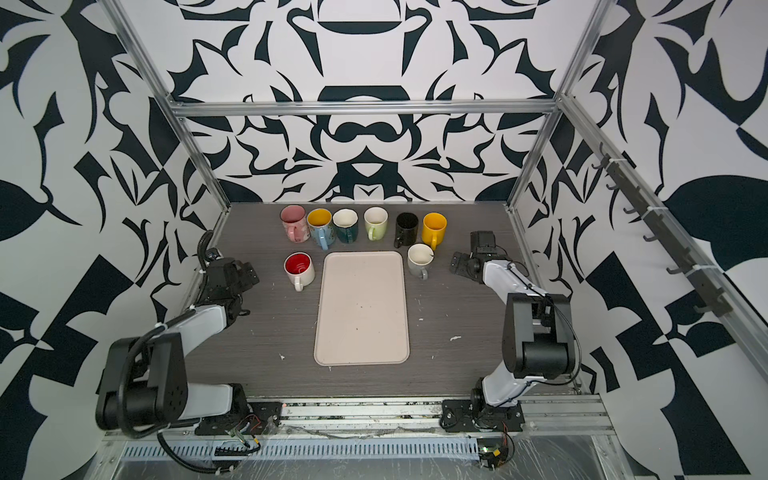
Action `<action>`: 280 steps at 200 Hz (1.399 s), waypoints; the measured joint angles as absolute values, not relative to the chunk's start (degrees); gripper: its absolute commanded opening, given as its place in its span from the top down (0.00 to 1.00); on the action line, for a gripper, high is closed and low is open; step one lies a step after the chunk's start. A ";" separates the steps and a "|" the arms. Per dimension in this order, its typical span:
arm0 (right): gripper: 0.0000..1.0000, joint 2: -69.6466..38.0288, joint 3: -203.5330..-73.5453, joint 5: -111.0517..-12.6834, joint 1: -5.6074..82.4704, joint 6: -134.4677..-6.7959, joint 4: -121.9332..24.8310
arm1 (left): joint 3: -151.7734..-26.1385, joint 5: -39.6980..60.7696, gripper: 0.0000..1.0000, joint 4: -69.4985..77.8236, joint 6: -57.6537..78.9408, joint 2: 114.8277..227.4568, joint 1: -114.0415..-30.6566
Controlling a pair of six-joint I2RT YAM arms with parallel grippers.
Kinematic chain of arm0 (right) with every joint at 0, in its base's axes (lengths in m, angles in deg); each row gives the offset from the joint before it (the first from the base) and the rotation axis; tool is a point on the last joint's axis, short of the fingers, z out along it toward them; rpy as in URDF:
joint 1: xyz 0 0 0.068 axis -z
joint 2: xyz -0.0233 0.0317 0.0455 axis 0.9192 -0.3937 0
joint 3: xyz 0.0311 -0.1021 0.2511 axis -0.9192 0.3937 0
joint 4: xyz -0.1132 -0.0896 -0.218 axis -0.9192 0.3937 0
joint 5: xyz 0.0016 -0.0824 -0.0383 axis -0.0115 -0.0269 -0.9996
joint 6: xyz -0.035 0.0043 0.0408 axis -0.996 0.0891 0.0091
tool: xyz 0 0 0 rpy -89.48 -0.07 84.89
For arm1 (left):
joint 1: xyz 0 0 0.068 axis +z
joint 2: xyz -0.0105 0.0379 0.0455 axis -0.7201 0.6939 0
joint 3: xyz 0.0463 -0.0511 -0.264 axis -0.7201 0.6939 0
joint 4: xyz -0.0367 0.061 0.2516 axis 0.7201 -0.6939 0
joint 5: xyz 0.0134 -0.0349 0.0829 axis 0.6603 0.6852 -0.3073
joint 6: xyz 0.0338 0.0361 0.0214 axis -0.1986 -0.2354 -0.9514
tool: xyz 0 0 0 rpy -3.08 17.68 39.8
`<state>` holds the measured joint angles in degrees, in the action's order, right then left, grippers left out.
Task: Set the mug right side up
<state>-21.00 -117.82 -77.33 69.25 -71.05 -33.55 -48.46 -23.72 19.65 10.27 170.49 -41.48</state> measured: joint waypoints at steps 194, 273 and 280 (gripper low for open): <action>0.00 -17.41 -81.89 -86.79 60.36 -86.03 -95.25 | -34.17 -7.98 0.01 56.41 2.59 177.75 -40.72; 0.00 -17.74 -81.62 -87.80 60.33 -87.45 -99.18 | -36.51 -8.49 0.00 53.46 2.99 177.75 -40.72; 0.00 -17.74 -81.62 -87.89 60.33 -87.47 -99.23 | -36.51 -8.49 0.01 53.39 2.99 177.75 -40.72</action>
